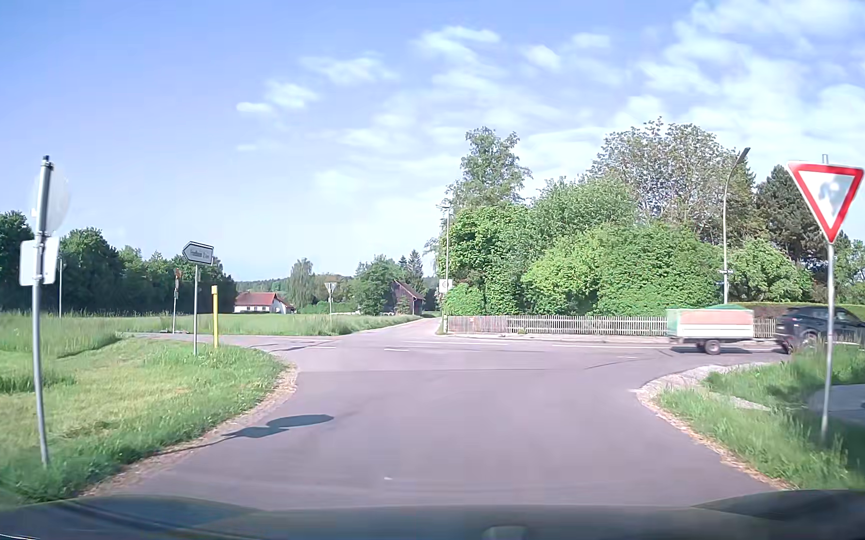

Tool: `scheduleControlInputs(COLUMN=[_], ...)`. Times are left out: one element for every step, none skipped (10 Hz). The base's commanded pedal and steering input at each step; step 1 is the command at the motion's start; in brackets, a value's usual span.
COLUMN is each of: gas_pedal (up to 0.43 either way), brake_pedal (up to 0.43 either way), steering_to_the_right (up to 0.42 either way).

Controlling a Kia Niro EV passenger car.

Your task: Follow the waypoints while adhering to traffic rules and regulations

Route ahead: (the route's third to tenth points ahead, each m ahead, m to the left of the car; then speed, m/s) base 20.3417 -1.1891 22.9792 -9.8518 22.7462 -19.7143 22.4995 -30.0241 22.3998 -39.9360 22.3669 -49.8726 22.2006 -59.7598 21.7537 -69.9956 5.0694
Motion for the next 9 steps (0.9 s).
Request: scheduleControlInputs(gas_pedal=[0.0, 0.0, 0.0, 0.0, 0.0, 0.0, 0.0, 0.0, 0.0], brake_pedal=[0.232, 0.226, 0.232, 0.22, 0.226, 0.226, 0.226, 0.22, 0.22], steering_to_the_right=[0.005, 0.005, 0.005, 0.005, 0.005, 0.005, 0.005, 0.005, 0.005])
